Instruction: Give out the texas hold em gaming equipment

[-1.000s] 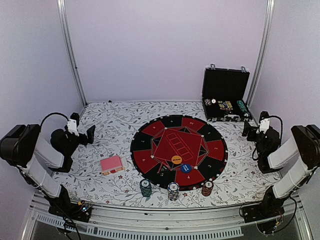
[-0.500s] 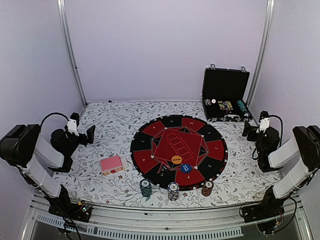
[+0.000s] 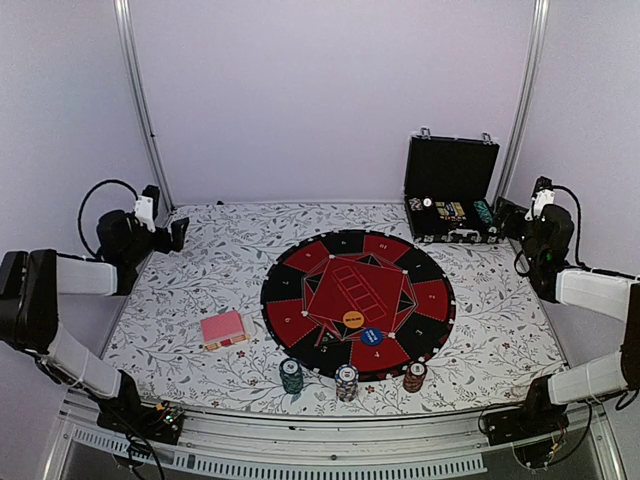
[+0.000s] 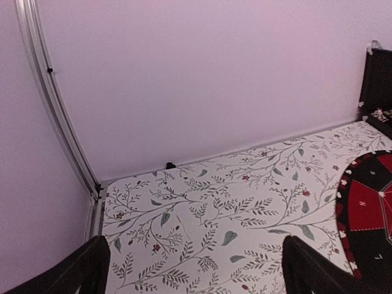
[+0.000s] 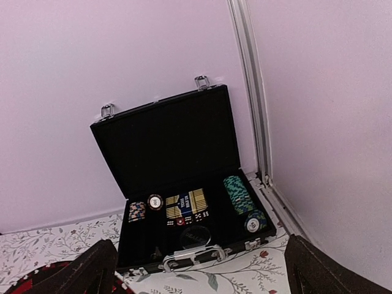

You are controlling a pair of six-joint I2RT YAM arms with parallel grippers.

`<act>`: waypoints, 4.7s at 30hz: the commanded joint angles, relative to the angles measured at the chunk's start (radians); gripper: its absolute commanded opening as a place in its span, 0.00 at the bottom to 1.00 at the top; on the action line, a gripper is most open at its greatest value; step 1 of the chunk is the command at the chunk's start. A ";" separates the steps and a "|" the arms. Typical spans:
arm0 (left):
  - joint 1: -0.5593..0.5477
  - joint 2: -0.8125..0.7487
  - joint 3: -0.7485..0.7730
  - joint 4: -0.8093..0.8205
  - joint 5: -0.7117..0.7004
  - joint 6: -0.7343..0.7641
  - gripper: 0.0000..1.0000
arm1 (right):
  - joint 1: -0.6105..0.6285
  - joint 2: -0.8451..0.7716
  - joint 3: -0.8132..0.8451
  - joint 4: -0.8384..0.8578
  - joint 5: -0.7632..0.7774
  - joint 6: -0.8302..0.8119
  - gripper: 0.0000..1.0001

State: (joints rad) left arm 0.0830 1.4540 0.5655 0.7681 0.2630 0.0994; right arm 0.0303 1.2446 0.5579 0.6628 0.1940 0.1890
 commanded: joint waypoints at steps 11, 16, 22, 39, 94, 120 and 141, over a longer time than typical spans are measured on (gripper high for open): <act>0.053 -0.185 0.368 -0.940 0.310 0.127 1.00 | 0.227 0.100 0.444 -0.675 -0.417 0.102 0.95; 0.017 -0.230 0.336 -1.068 0.311 0.241 1.00 | 0.440 0.225 0.544 -0.793 -0.403 0.076 0.84; -0.005 -0.245 0.331 -1.151 0.322 0.277 1.00 | 0.618 0.412 0.714 -0.920 -0.489 -0.034 0.67; -0.014 -0.245 0.344 -1.166 0.272 0.279 1.00 | 0.825 0.722 0.901 -1.200 -0.543 -0.310 0.54; -0.014 -0.265 0.439 -1.214 0.271 0.303 1.00 | 0.967 0.958 0.996 -1.218 -0.307 -0.442 0.52; -0.014 -0.281 0.464 -1.267 0.268 0.301 1.00 | 0.967 0.794 0.882 -1.164 -0.398 -0.440 0.57; -0.013 -0.263 0.507 -1.297 0.272 0.298 1.00 | 0.982 0.931 0.986 -1.150 -0.322 -0.463 0.40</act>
State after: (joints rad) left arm 0.0765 1.1885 1.0519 -0.5140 0.5278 0.3985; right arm 1.0016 2.1246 1.4956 -0.5224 -0.1543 -0.2745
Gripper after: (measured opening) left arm 0.996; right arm 0.440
